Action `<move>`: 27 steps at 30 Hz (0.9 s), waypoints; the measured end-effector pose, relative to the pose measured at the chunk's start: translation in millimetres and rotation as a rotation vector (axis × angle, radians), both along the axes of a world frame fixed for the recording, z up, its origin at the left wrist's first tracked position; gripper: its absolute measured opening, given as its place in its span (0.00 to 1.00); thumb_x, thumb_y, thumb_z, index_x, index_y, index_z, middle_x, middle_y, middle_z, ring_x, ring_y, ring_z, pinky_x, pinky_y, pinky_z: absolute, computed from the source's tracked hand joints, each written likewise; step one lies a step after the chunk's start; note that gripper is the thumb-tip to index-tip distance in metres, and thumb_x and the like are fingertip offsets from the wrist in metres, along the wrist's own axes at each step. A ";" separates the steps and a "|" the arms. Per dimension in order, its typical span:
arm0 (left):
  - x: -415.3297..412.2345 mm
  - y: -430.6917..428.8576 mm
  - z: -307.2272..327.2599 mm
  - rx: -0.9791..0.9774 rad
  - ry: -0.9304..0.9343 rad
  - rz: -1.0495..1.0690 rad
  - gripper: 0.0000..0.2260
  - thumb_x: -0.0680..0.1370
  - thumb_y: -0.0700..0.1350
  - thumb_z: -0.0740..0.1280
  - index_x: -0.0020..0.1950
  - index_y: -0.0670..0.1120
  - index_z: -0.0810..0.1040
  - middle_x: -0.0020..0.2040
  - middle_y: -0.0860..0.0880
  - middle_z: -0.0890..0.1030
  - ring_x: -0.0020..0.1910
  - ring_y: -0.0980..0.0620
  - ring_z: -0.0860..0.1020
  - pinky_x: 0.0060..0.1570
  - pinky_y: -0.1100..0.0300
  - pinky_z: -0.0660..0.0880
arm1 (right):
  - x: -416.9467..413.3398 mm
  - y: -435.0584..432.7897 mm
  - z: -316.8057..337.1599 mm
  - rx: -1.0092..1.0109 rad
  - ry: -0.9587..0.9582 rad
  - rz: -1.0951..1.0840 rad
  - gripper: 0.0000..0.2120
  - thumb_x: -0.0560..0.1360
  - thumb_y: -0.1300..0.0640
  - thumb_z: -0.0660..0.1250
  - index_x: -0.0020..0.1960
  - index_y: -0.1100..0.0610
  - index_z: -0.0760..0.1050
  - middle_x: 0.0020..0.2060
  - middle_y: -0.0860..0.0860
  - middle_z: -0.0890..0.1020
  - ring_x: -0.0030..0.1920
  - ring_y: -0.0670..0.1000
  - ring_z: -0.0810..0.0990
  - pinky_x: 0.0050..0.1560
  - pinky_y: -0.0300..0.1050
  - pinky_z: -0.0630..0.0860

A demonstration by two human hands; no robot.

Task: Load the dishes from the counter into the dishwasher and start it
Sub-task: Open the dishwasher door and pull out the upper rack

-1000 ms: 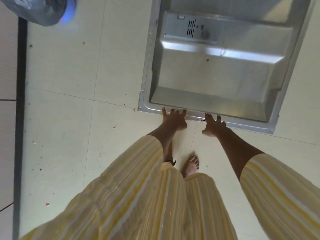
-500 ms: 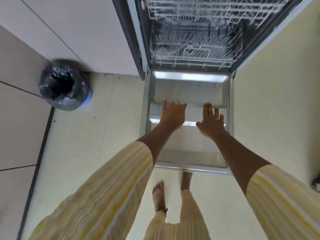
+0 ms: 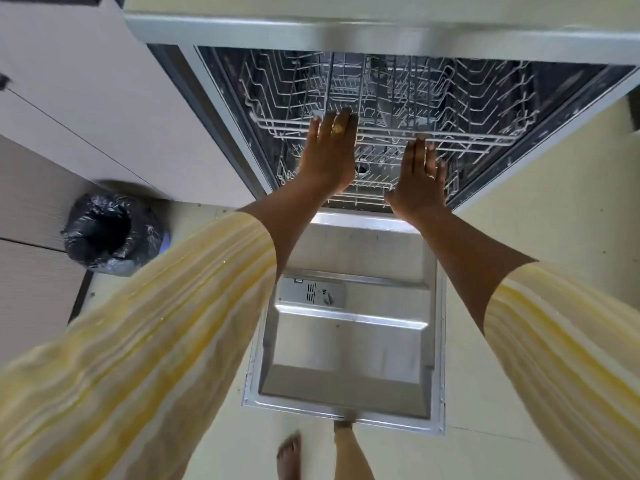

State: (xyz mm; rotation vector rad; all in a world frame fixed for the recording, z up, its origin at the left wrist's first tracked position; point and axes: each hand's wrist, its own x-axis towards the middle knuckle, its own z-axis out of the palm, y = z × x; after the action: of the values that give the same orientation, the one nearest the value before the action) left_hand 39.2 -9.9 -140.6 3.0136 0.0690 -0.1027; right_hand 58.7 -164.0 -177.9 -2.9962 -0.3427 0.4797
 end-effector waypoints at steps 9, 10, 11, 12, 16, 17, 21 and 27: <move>26.3 19.7 -33.3 0.020 0.180 0.034 0.29 0.80 0.46 0.55 0.77 0.42 0.45 0.77 0.43 0.49 0.76 0.43 0.46 0.74 0.47 0.42 | 59.9 29.7 -6.4 0.033 0.035 0.022 0.31 0.79 0.60 0.58 0.75 0.64 0.45 0.75 0.61 0.49 0.76 0.59 0.45 0.74 0.55 0.43; 23.3 17.8 -38.5 -0.010 0.175 0.053 0.29 0.80 0.44 0.55 0.77 0.42 0.45 0.77 0.43 0.48 0.76 0.43 0.45 0.74 0.47 0.43 | 58.5 30.2 -7.2 0.030 0.012 0.019 0.30 0.78 0.60 0.58 0.75 0.65 0.47 0.74 0.62 0.52 0.75 0.60 0.48 0.74 0.55 0.45; 20.1 15.4 -43.1 -0.037 0.165 0.073 0.30 0.79 0.41 0.56 0.77 0.42 0.44 0.77 0.43 0.48 0.76 0.43 0.45 0.74 0.47 0.43 | 56.6 29.6 -7.9 0.018 -0.016 0.022 0.29 0.78 0.59 0.58 0.74 0.66 0.49 0.73 0.63 0.54 0.75 0.60 0.51 0.74 0.55 0.47; 16.7 13.1 -46.6 -0.057 0.153 0.093 0.31 0.78 0.39 0.56 0.77 0.42 0.44 0.77 0.43 0.47 0.76 0.43 0.44 0.74 0.47 0.43 | 54.4 28.5 -7.8 -0.001 -0.040 0.029 0.29 0.78 0.58 0.58 0.74 0.66 0.50 0.72 0.64 0.57 0.74 0.61 0.53 0.74 0.55 0.48; -0.4 2.3 -54.9 -0.080 0.130 0.147 0.34 0.75 0.35 0.57 0.77 0.43 0.42 0.78 0.44 0.45 0.76 0.43 0.42 0.73 0.45 0.42 | 36.6 27.4 -11.3 -0.065 -0.084 0.033 0.25 0.79 0.62 0.54 0.72 0.69 0.51 0.71 0.66 0.59 0.72 0.63 0.56 0.73 0.56 0.50; -6.0 0.0 -56.8 -0.078 0.132 0.153 0.34 0.75 0.35 0.56 0.77 0.42 0.42 0.77 0.44 0.45 0.76 0.42 0.41 0.72 0.45 0.42 | 29.4 27.6 -14.1 -0.070 -0.097 0.031 0.25 0.78 0.64 0.53 0.72 0.69 0.51 0.71 0.66 0.59 0.72 0.63 0.57 0.73 0.56 0.51; -34.0 -2.6 -58.4 -0.048 0.165 0.155 0.35 0.75 0.35 0.57 0.76 0.43 0.40 0.77 0.44 0.43 0.76 0.43 0.40 0.72 0.46 0.41 | -2.2 23.5 -18.5 -0.100 -0.088 0.035 0.24 0.78 0.66 0.50 0.73 0.68 0.50 0.71 0.65 0.59 0.72 0.62 0.57 0.73 0.54 0.50; -88.5 -0.9 -43.4 -0.044 0.234 0.076 0.32 0.77 0.38 0.56 0.77 0.45 0.44 0.78 0.46 0.48 0.76 0.47 0.45 0.73 0.47 0.42 | -54.8 14.1 -5.8 -0.172 0.039 0.017 0.29 0.77 0.63 0.59 0.73 0.66 0.50 0.71 0.62 0.59 0.73 0.60 0.57 0.73 0.52 0.51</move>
State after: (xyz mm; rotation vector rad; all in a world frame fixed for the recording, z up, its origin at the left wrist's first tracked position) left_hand -49.3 -10.8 -183.9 2.9360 0.1996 -0.4428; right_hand 3.9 -149.9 -183.7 -3.1463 -0.3412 0.5981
